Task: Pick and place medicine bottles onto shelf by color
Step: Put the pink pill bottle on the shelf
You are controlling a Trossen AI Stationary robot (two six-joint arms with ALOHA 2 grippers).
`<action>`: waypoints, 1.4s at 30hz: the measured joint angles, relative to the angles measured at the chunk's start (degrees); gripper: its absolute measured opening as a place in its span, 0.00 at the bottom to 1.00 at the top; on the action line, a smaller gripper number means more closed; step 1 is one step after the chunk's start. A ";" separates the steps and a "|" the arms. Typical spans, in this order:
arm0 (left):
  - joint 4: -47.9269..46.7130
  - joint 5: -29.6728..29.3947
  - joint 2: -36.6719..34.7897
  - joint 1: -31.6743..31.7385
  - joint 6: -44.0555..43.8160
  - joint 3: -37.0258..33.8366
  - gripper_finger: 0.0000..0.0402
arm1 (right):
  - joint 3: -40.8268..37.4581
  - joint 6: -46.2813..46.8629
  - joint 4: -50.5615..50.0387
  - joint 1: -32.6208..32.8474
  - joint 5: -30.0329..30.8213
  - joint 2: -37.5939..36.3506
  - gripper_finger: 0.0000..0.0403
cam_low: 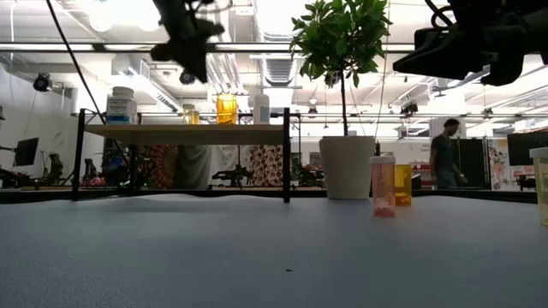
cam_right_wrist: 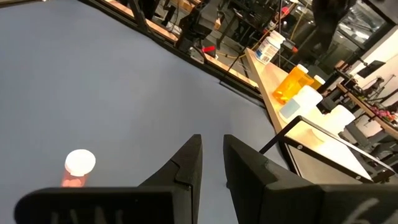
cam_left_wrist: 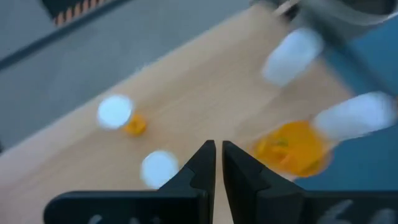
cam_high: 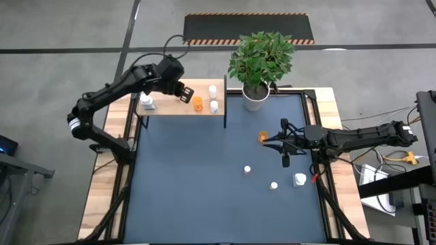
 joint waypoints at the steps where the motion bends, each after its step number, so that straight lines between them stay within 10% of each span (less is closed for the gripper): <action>1: 1.08 -0.05 -0.37 -1.32 0.00 0.24 0.02 | 0.00 -0.01 0.01 0.01 0.00 0.00 0.14; 12: 18.04 -0.15 -0.79 -26.23 2.63 -3.86 0.02 | 0.00 0.83 -0.06 0.01 0.00 0.07 0.14; 22: 48.89 -0.44 -0.64 -44.10 10.81 -21.84 0.02 | -0.02 3.77 1.12 0.01 -0.02 1.41 0.14; 33: 93.81 -0.70 6.27 -46.75 10.71 -40.02 0.03 | -0.02 4.28 3.38 0.01 0.35 3.19 0.15; 42: 102.86 -0.69 23.62 -45.67 10.56 -33.83 0.15 | -0.02 4.30 4.34 0.01 2.15 3.15 0.21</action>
